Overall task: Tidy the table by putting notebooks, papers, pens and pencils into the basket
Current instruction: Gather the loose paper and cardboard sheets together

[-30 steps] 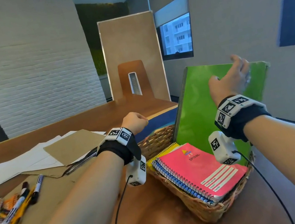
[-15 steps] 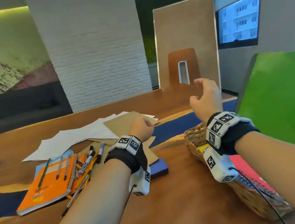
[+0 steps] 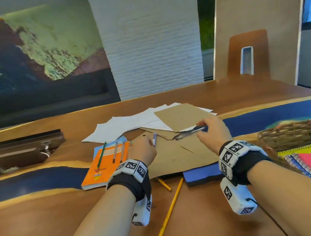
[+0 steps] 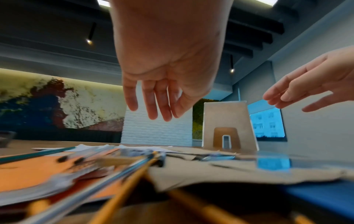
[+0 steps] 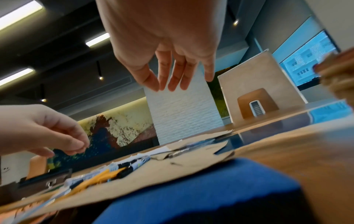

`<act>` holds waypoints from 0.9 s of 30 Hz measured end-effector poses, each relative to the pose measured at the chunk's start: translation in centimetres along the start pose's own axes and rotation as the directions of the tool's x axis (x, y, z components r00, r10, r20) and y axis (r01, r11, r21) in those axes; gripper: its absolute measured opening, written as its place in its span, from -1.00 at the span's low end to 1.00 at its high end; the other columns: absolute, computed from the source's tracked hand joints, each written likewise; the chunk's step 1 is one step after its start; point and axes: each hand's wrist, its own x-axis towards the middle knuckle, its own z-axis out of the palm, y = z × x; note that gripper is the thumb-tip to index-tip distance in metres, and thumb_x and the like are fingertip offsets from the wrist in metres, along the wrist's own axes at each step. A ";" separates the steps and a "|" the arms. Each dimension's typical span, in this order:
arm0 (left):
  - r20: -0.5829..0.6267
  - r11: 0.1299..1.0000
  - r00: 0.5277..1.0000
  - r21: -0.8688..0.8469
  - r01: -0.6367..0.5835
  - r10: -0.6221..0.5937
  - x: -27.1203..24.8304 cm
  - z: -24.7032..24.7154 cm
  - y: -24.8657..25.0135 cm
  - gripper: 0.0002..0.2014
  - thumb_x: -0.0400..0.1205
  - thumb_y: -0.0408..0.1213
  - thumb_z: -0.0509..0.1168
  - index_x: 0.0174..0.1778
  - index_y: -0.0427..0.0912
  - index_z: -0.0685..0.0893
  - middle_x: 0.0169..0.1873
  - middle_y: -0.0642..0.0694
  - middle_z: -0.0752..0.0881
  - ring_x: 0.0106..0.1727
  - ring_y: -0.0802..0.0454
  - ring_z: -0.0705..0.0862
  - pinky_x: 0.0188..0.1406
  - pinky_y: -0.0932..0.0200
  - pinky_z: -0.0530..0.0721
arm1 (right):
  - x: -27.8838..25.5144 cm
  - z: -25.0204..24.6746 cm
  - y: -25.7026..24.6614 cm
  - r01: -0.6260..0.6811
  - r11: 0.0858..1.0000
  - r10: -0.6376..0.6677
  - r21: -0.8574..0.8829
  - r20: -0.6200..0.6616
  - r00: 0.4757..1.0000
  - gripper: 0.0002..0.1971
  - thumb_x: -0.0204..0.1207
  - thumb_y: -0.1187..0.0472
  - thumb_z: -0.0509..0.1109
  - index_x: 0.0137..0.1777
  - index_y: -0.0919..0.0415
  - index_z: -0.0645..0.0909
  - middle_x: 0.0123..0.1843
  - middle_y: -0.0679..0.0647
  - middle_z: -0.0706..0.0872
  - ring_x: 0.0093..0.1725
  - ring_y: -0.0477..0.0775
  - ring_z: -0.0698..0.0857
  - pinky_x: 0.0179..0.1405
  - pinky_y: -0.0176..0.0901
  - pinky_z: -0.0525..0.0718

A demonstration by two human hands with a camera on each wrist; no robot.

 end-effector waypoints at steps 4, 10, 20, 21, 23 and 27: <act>-0.014 0.993 1.000 0.118 0.012 -0.010 0.3 0.5 -3.8 -0.78 0.67 -0.30 0.11 -0.05 -0.24 0.68 -0.01 -0.24 0.72 0.09 -0.17 0.67 0.08 0.02 0.65 | 0.3 3.3 -0.4 -0.042 0.979 0.070 -0.201 0.133 0.989 -0.66 0.54 0.12 0.30 0.31 0.12 0.57 0.36 0.12 0.55 0.33 0.15 0.53 0.32 0.03 0.51; 0.022 0.968 0.995 0.233 -0.096 0.093 0.6 2.5 -6.6 -0.75 0.73 -0.22 0.04 0.13 -0.14 0.62 0.16 -0.09 0.64 0.35 -0.08 0.50 0.31 -0.07 0.52 | 1.3 7.4 0.9 -0.278 0.873 0.376 -0.400 0.193 0.906 -0.44 0.53 -0.07 0.27 0.43 0.24 0.36 0.44 0.24 0.44 0.44 0.26 0.38 0.44 0.17 0.39; 0.217 0.904 0.892 0.078 -0.420 0.396 1.6 3.3 -5.4 -0.57 0.64 0.13 0.17 0.31 -0.06 0.54 0.24 0.01 0.56 0.28 0.08 0.47 0.31 0.18 0.41 | 3.0 8.6 1.9 -0.451 0.771 0.569 -0.450 0.170 0.804 -0.31 0.50 -0.07 0.32 0.49 0.32 0.21 0.45 0.25 0.40 0.44 0.22 0.41 0.41 0.08 0.44; 0.260 0.879 0.856 0.052 -0.474 0.446 1.3 3.3 -5.0 -0.49 0.60 0.19 0.20 0.34 -0.06 0.52 0.27 0.01 0.55 0.29 0.09 0.46 0.32 0.19 0.41 | 3.0 8.4 1.7 -0.469 0.775 0.574 -0.424 0.164 0.802 -0.33 0.51 -0.01 0.34 0.48 0.33 0.20 0.44 0.26 0.39 0.43 0.22 0.42 0.40 0.06 0.46; 0.305 0.835 0.800 0.026 -0.549 0.517 0.8 3.3 -4.2 -0.39 0.53 0.26 0.25 0.39 -0.07 0.49 0.32 -0.01 0.52 0.33 0.09 0.44 0.37 0.18 0.40 | 2.8 8.1 1.6 -0.481 0.816 0.545 -0.320 0.152 0.824 -0.44 0.55 0.15 0.31 0.45 0.37 0.21 0.42 0.30 0.37 0.39 0.24 0.46 0.34 0.02 0.50; 0.360 0.803 0.761 0.051 -0.594 0.540 0.4 3.8 -2.7 -0.27 0.48 0.19 0.36 0.49 -0.10 0.39 0.42 -0.06 0.45 0.43 0.01 0.40 0.45 0.08 0.38 | 0.7 8.4 2.0 -0.455 0.889 0.457 -0.039 0.054 0.888 -0.56 0.54 0.39 0.23 0.41 0.31 0.28 0.36 0.32 0.47 0.29 0.32 0.53 0.07 -0.03 0.51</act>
